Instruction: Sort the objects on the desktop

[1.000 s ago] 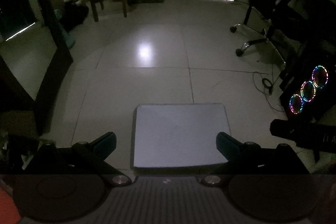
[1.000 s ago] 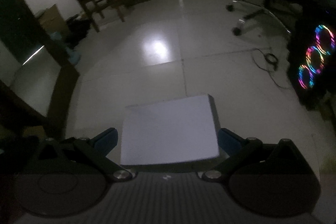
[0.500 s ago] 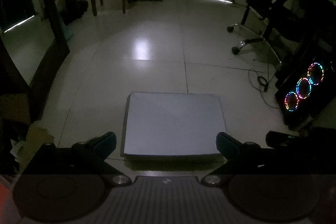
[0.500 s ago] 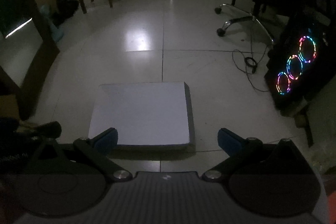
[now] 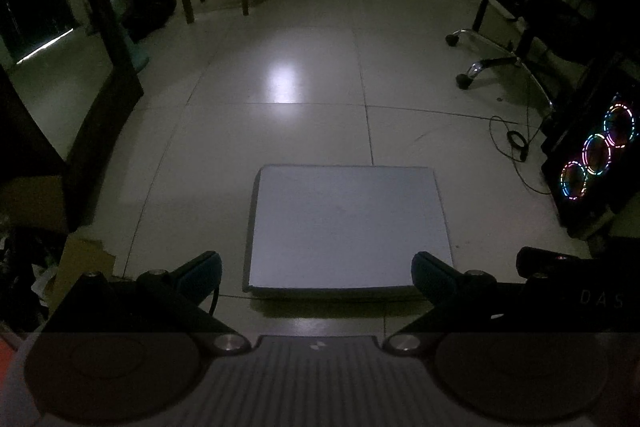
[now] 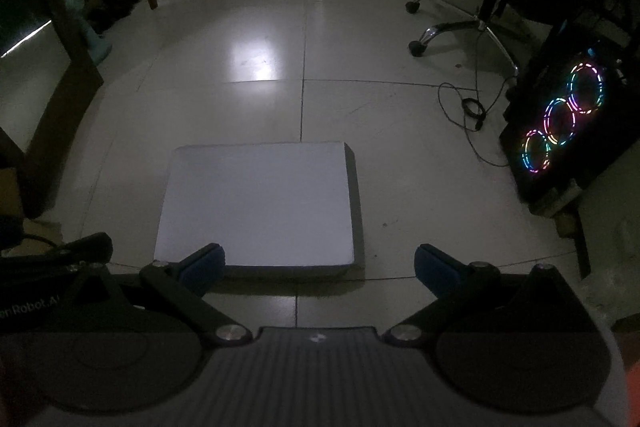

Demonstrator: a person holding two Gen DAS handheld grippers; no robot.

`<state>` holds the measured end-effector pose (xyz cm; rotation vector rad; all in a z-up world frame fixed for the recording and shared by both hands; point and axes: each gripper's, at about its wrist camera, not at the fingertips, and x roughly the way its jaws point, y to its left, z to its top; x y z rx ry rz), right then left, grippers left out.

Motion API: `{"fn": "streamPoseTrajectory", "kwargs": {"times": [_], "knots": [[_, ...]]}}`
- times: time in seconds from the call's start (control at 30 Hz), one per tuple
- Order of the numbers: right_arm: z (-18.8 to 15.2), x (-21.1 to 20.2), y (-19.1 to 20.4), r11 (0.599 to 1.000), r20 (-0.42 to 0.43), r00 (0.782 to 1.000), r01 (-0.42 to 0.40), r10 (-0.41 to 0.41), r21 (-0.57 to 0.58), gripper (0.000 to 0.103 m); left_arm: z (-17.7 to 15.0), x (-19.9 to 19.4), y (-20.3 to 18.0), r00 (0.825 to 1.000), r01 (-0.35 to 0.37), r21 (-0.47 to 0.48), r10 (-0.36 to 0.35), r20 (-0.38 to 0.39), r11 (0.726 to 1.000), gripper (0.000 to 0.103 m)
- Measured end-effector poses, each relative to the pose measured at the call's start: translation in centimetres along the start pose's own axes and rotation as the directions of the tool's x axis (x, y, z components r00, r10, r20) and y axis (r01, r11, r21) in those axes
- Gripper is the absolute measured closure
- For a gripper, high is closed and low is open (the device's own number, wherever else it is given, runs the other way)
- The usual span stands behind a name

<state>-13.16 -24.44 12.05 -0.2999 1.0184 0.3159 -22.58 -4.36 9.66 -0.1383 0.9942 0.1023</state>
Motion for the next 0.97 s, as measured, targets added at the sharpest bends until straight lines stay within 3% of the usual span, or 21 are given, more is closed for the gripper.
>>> {"fn": "streamPoseTrajectory", "kwargs": {"times": [0.97], "knots": [[0.0, -0.1, 1.0, 1.000, -0.008, 1.000, 0.015, -0.015, -0.003, 0.000, 0.3, 0.0, 1.0, 1.000, -0.007, 0.018, 0.007, -0.006, 1.000, 0.001]]}}
